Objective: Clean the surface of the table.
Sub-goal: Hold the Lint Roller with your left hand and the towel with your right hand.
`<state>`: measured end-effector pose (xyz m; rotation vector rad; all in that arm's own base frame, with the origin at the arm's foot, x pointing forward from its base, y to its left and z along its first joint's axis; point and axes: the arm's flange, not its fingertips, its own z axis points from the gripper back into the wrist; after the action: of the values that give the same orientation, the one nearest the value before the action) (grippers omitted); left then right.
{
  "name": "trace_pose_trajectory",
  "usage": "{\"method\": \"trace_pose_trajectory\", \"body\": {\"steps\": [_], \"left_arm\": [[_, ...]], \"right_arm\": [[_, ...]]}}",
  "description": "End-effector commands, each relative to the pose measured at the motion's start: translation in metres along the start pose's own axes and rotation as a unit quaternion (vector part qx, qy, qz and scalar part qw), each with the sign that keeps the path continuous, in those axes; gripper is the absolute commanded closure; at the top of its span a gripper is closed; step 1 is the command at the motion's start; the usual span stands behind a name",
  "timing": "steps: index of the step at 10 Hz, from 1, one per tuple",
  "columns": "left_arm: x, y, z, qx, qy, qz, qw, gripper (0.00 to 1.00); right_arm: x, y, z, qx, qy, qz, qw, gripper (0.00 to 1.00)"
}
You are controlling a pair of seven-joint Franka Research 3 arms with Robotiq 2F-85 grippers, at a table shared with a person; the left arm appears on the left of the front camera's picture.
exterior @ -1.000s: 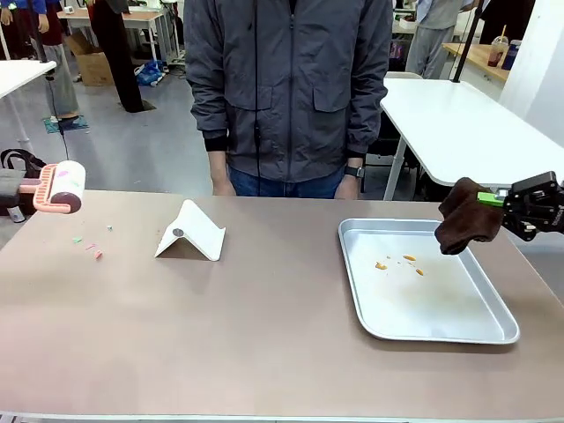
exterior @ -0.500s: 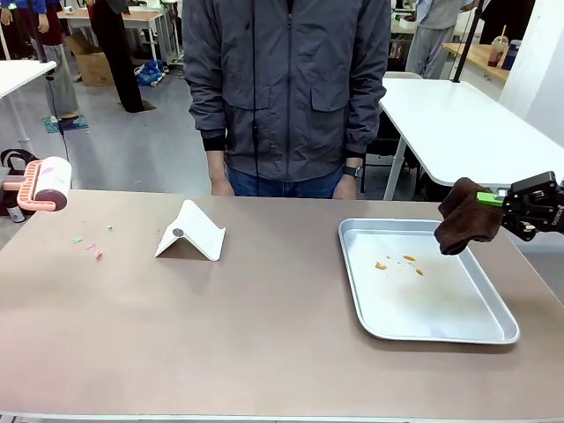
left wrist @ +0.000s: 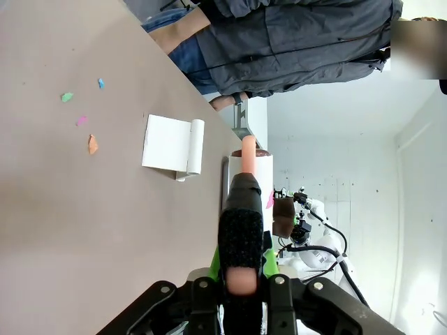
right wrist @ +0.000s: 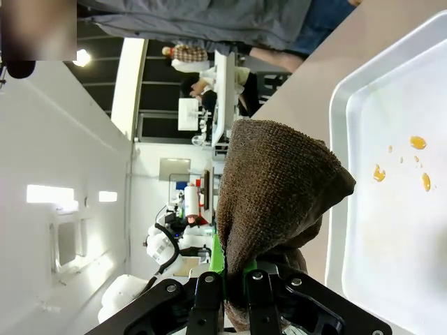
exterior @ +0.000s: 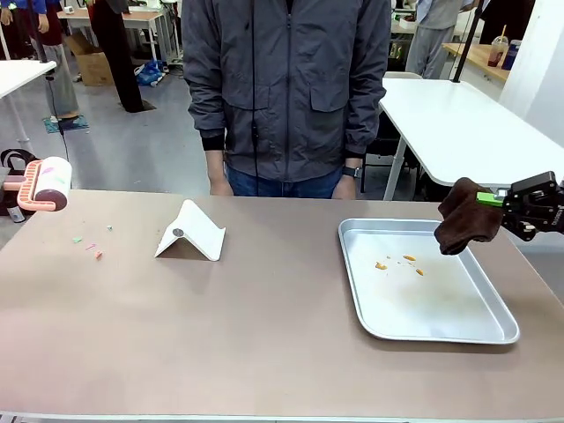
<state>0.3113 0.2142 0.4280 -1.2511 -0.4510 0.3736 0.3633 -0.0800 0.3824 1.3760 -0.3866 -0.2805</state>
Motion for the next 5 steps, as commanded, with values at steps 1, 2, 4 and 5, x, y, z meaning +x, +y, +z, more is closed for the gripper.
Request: {"method": "trace_pose_trajectory", "body": {"steps": [1, 2, 4, 5], "left_arm": [[-0.0002, -0.0011, 0.0026, -0.005, 0.007, -0.008, 1.000, 1.00], [-0.0002, -0.0011, 0.0026, -0.005, 0.007, -0.008, 1.000, 1.00], [-0.0002, -0.0011, 0.0026, -0.005, 0.007, -0.008, 1.000, 1.00], [-0.0002, -0.0011, 0.0026, -0.005, 0.007, -0.008, 1.000, 1.00]], "right_arm": [[0.0012, 0.0055, -0.0028, 0.000, -0.006, -0.001, 1.000, 1.00], [0.0012, 0.0055, -0.0028, 0.000, -0.006, -0.001, 1.000, 1.00], [0.0012, 0.0055, -0.0028, 0.000, -0.006, -0.001, 1.000, 1.00], [0.0012, 0.0055, -0.0028, 0.000, -0.006, -0.001, 1.000, 1.00]]}}
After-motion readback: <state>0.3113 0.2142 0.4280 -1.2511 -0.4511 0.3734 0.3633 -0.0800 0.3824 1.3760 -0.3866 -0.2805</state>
